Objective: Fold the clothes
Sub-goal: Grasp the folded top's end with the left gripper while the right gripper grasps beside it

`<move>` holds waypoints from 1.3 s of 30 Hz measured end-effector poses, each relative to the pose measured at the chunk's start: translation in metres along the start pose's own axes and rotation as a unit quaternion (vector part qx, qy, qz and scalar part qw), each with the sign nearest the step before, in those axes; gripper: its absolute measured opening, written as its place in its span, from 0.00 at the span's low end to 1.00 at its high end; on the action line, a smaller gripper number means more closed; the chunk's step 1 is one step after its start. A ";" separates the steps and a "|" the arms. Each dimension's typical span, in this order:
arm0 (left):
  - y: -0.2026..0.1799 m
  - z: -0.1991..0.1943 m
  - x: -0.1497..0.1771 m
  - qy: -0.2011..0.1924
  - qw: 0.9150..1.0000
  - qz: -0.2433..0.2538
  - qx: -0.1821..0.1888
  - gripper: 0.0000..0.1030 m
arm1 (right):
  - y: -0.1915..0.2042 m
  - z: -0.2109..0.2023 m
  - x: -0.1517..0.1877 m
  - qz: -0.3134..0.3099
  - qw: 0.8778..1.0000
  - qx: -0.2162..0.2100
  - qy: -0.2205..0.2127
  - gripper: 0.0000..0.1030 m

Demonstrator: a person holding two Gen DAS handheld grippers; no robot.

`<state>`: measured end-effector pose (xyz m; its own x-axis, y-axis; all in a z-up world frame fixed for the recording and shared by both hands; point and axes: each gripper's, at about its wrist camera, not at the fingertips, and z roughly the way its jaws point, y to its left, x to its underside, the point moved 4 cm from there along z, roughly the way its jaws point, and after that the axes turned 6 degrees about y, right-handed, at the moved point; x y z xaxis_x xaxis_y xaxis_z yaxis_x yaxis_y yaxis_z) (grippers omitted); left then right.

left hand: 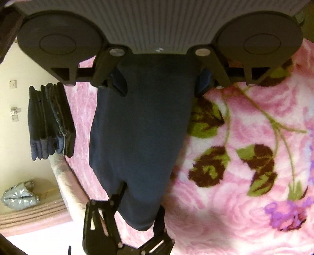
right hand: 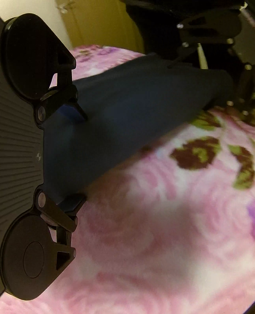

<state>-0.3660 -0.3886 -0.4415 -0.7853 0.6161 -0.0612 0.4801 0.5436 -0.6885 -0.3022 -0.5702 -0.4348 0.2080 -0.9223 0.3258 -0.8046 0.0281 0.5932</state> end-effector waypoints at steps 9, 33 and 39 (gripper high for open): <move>-0.002 0.003 -0.006 0.033 0.998 0.035 -0.026 0.42 | 0.021 -0.005 0.011 0.026 0.999 0.042 0.001 0.39; -0.173 -0.145 -0.083 -0.087 0.737 0.594 -0.311 0.17 | 0.247 -0.077 0.138 0.415 0.731 0.472 -0.266 0.29; -0.105 -0.063 -0.011 -0.022 0.675 0.680 -0.286 0.18 | 0.245 0.025 0.035 0.512 0.615 0.552 -0.235 0.29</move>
<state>-0.3834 -0.4170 -0.3229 0.5292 0.7554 -0.3864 0.8308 -0.3687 0.4171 -0.5058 -0.6048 -0.2962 -0.6965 -0.6564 -0.2899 -0.3211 0.6464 -0.6921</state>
